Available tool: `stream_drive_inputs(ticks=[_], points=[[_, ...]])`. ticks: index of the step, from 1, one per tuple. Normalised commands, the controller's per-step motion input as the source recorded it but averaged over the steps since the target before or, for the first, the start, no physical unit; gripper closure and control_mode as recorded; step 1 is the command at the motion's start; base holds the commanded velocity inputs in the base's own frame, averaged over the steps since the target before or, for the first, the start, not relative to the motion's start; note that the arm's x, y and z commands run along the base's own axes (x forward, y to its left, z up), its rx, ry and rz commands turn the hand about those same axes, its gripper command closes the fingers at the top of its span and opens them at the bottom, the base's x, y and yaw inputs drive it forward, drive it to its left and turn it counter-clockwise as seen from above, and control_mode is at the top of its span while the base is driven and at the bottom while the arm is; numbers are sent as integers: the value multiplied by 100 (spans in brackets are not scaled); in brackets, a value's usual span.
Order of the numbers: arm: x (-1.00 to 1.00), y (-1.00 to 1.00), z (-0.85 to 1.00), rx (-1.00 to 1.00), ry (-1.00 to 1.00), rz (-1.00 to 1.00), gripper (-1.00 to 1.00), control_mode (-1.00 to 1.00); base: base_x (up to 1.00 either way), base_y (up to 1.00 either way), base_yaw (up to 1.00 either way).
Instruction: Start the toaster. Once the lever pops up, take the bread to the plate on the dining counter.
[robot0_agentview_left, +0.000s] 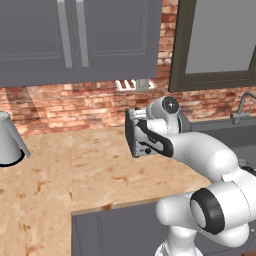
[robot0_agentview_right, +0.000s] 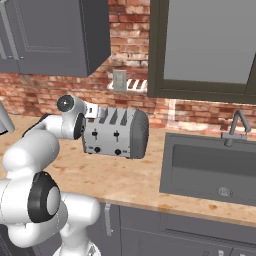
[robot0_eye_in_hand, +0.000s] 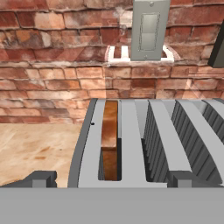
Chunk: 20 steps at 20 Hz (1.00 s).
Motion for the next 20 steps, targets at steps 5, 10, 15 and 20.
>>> stream_drive_inputs(ticks=[5,10,15,20], points=[[0,0,0,0,0,0,-100,-100,0,0,0],[0,0,0,0,0,0,-100,-100,0,0,0],[0,0,0,0,0,0,-100,-100,0,0,0],[0,0,0,0,0,0,-100,-100,0,0,0]])
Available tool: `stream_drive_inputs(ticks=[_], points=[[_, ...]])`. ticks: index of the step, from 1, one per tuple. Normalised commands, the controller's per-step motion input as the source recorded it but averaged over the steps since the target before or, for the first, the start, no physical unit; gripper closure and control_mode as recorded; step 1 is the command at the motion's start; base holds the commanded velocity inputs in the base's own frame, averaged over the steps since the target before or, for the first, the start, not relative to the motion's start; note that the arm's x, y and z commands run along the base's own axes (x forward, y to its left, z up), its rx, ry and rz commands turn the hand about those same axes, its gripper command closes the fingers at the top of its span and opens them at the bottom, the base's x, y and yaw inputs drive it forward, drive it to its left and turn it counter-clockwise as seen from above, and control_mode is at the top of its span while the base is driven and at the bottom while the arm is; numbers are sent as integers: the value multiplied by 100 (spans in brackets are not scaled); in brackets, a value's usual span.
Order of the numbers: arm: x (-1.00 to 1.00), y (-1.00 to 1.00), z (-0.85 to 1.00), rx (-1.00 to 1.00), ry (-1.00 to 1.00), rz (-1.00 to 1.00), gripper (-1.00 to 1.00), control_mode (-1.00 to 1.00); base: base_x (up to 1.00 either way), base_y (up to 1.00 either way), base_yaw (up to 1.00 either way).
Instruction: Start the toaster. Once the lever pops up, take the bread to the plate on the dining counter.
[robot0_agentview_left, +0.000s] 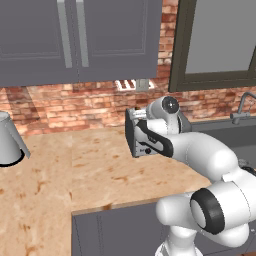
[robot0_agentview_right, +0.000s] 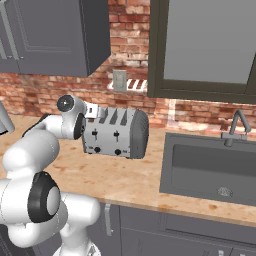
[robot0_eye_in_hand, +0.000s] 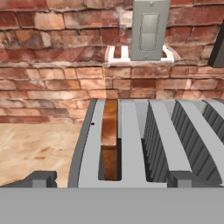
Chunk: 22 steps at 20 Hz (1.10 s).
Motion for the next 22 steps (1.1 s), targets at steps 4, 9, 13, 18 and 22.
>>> stream_drive_inputs(ticks=[4,9,13,18,22], points=[[0,0,0,0,0,0,-100,-100,0,0,0],[0,0,0,0,0,0,-100,-100,0,0,0],[0,0,0,0,0,0,-100,-100,0,0,0],[0,0,0,0,0,0,-100,-100,0,0,0],[0,0,0,0,0,0,-100,-100,0,0,0]])
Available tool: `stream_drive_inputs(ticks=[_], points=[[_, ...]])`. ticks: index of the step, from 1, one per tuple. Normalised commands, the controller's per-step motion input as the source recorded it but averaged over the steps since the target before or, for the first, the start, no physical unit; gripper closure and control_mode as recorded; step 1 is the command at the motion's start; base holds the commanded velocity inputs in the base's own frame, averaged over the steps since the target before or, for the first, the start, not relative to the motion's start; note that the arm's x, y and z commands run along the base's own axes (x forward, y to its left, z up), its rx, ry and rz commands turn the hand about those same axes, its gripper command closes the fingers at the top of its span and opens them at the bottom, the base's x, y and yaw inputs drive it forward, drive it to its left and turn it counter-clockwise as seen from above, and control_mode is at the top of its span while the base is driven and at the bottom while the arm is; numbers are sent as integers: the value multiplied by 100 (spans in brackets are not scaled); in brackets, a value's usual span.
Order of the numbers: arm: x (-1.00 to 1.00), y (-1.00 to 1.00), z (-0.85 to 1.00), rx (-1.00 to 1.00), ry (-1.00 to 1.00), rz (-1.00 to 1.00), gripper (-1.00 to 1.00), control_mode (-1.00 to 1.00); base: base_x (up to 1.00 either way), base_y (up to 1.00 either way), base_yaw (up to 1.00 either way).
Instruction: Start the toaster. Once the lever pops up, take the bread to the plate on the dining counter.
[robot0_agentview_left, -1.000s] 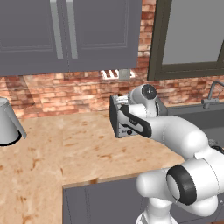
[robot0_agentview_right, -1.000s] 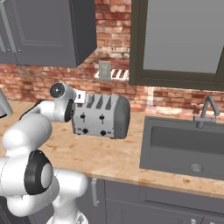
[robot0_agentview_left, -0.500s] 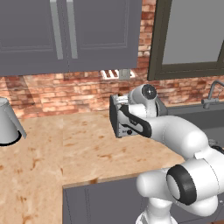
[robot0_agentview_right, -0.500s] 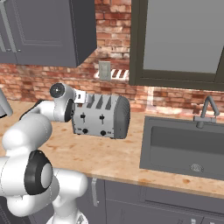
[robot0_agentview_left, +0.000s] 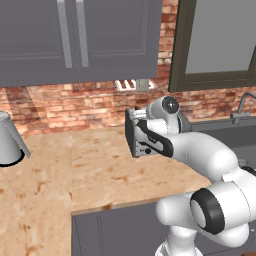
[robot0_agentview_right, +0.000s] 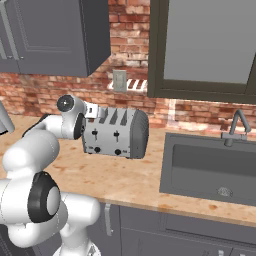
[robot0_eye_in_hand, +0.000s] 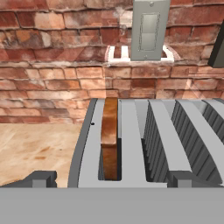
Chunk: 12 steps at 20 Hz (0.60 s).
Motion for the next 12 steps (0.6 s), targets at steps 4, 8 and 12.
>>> stream_drive_inputs(ticks=[4,8,12], points=[[0,0,0,0,0,0,-100,-100,0,0,0],[0,0,0,0,0,0,-100,-100,0,0,0],[0,0,0,0,0,0,-100,-100,0,0,0]])
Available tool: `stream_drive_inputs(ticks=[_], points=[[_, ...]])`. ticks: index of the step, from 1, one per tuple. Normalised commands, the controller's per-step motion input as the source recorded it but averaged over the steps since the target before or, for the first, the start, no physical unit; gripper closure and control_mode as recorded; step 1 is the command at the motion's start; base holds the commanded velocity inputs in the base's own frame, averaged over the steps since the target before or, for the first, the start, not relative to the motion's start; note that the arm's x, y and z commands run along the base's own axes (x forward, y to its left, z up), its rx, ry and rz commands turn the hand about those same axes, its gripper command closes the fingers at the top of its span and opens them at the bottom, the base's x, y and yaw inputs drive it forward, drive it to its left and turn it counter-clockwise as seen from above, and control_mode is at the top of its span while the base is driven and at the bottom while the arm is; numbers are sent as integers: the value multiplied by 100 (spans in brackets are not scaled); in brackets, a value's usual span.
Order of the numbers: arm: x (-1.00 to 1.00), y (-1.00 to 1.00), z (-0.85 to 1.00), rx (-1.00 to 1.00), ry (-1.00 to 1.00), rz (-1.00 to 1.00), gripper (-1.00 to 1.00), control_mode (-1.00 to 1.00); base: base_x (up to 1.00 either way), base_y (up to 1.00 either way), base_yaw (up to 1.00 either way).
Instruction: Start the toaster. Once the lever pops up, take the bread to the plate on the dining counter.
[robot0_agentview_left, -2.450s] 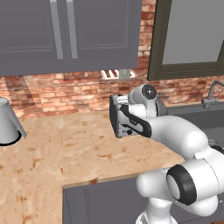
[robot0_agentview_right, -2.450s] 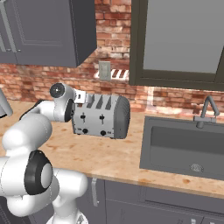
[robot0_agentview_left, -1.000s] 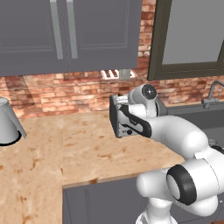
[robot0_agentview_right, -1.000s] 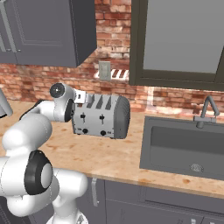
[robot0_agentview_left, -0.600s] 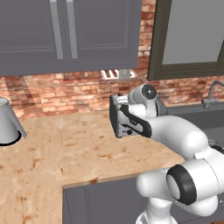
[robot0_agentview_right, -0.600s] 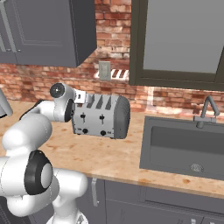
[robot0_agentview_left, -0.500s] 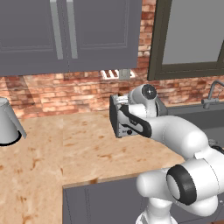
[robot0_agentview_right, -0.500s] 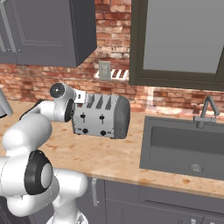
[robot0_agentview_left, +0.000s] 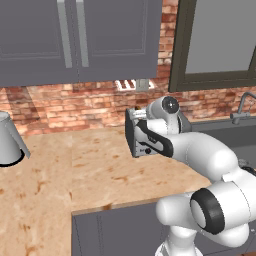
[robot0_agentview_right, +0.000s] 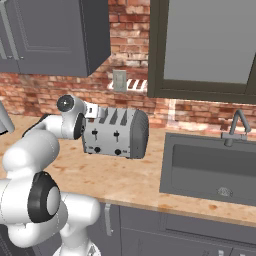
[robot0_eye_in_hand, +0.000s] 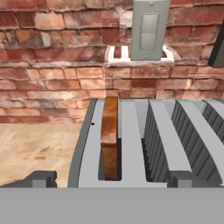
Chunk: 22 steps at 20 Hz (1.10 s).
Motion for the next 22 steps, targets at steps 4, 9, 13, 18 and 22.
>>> stream_drive_inputs(ticks=[4,9,13,18,22], points=[[0,0,0,0,0,0,-100,-100,0,0,0],[0,0,0,0,0,0,-100,-100,0,0,0],[0,0,0,0,0,0,-100,-100,0,0,0],[0,0,0,0,0,0,-100,-100,0,0,0],[0,0,0,0,0,0,-100,-100,0,0,0]])
